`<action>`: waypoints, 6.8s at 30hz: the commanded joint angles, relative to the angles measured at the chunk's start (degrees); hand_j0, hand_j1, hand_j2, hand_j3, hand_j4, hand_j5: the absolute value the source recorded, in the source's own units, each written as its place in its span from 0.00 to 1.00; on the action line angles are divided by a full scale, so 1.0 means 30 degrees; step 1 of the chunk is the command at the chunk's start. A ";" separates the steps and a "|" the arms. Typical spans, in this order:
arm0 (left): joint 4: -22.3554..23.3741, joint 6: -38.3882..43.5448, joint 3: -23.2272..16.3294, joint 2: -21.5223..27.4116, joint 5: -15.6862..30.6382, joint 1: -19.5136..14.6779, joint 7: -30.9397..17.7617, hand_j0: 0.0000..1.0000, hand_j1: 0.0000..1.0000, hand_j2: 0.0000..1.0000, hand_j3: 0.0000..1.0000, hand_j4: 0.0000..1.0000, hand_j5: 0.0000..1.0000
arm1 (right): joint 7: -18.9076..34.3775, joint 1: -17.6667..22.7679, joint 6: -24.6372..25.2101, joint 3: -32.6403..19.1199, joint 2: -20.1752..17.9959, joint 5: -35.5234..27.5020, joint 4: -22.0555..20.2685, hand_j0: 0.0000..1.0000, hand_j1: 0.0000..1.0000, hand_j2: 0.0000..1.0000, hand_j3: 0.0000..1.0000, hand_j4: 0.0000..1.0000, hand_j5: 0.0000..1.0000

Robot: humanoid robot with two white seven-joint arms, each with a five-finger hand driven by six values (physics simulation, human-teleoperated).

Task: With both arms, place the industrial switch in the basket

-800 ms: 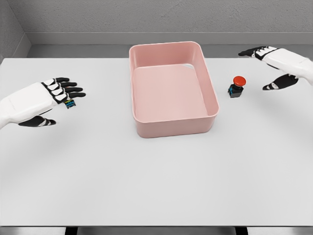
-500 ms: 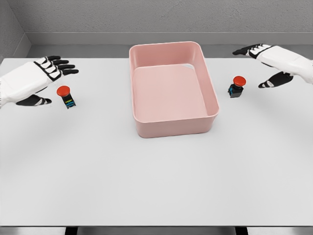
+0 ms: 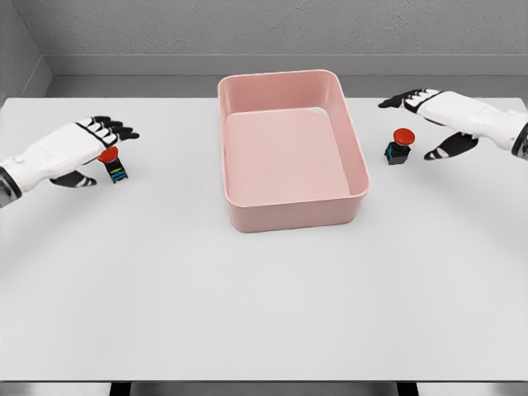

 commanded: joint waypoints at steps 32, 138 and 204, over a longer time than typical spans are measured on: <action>0.2693 0.0002 -0.0516 -0.1251 -0.0215 -0.0967 0.0158 0.57 0.57 0.57 0.57 0.57 0.57 | 0.0529 -0.0527 0.0875 0.0669 0.2412 0.0646 0.3070 0.95 0.95 0.95 0.95 0.95 0.95; 0.1873 0.0002 -0.1395 -1.0040 -0.0186 -0.5010 -0.2596 1.00 1.00 1.00 1.00 1.00 1.00 | 0.2697 -0.3545 0.1021 0.0698 0.2646 0.1672 0.2806 0.45 0.45 0.45 0.45 0.45 0.45; -0.7649 0.0002 -0.3504 0.3583 0.5000 -0.2344 -0.2743 1.00 1.00 1.00 1.00 1.00 1.00 | 0.5128 -0.3516 0.2398 0.0258 0.4345 -0.0701 -0.3024 1.00 1.00 1.00 1.00 1.00 1.00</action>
